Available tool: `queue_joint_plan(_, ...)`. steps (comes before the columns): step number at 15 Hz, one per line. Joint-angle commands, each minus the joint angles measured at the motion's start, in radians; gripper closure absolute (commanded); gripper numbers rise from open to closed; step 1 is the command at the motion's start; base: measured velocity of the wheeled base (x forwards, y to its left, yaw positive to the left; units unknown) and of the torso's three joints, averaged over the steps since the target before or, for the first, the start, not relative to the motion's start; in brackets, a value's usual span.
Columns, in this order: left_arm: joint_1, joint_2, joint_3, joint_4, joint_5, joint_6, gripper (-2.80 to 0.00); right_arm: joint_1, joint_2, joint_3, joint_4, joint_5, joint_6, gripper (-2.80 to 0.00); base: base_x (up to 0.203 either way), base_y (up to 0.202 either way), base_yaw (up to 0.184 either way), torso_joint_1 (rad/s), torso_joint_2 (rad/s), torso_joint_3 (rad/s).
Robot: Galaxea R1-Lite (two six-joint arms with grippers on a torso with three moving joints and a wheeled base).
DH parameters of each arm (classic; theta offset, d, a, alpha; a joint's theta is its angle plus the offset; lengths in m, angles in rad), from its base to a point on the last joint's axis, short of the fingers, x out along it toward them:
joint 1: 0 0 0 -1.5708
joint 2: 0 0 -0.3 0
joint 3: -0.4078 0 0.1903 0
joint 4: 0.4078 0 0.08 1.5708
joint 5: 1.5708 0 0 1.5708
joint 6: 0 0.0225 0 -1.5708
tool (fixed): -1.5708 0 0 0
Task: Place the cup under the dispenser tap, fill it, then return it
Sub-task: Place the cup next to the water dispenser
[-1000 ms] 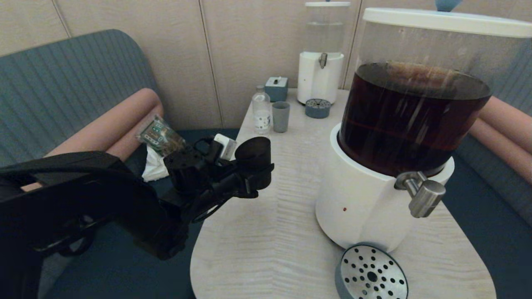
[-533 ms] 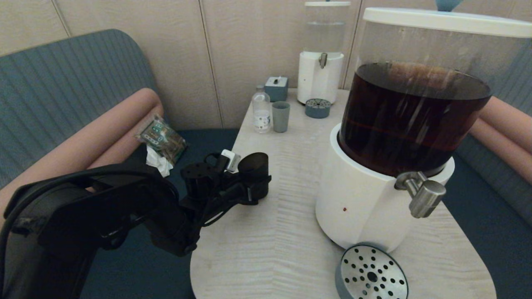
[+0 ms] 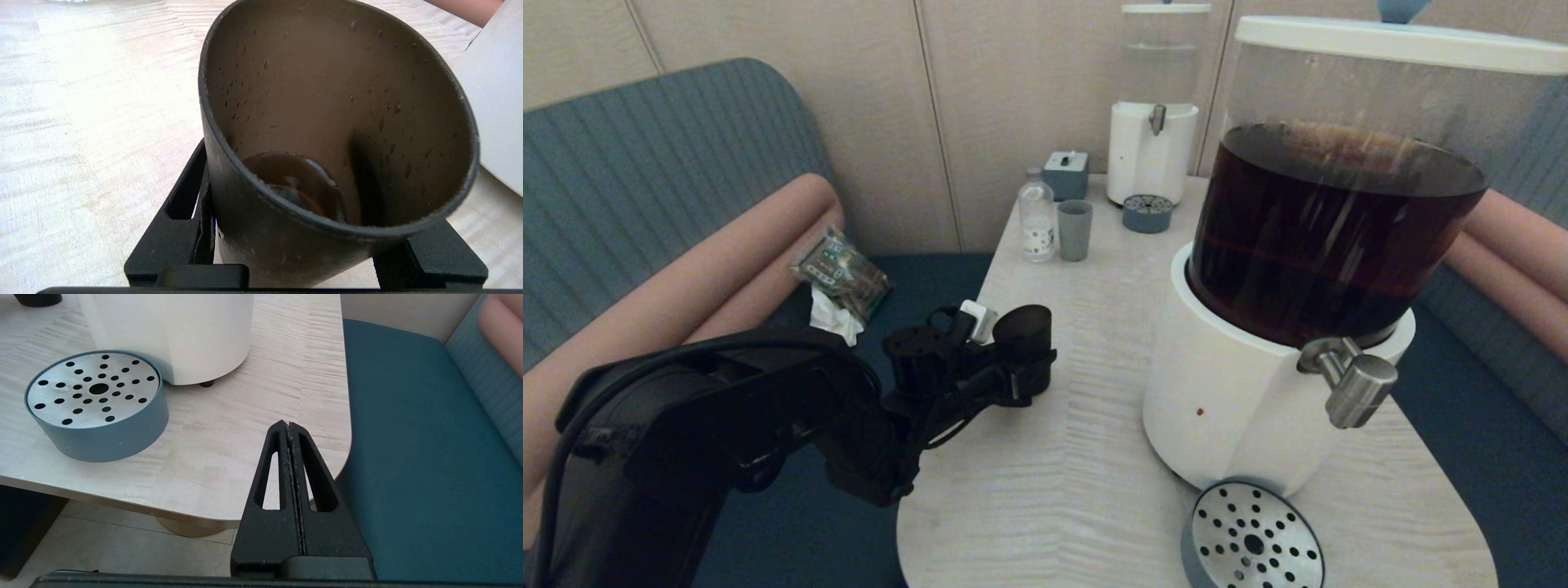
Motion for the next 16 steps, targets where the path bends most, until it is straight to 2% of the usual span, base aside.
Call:
queue_joint_plan(1,0.000,0.009,0.000,-0.003,-0.002,0.000,0.00,0.000,-0.001,0.000,0.000,0.000,-0.001,0.00,0.000,0.000,0.000,0.000,0.00,0.000)
queue_joint_plan(9,-0.002,0.008,0.006,-0.006,-0.002,0.010,0.00,0.000,0.000,0.000,0.000,0.000,-0.001,0.00,0.000,0.000,0.000,0.000,0.00,0.000)
queue_joint_plan(10,-0.002,0.006,0.006,-0.006,-0.003,0.008,-2.80,0.000,-0.002,0.000,0.000,0.000,-0.001,0.00,0.000,0.000,0.000,0.000,0.00,0.000)
queue_joint_plan(16,-0.003,-0.033,0.071,-0.013,-0.010,0.012,-2.80,0.000,-0.001,0.000,0.000,0.000,-0.001,0.00,0.000,0.000,0.000,0.000,0.00,0.000)
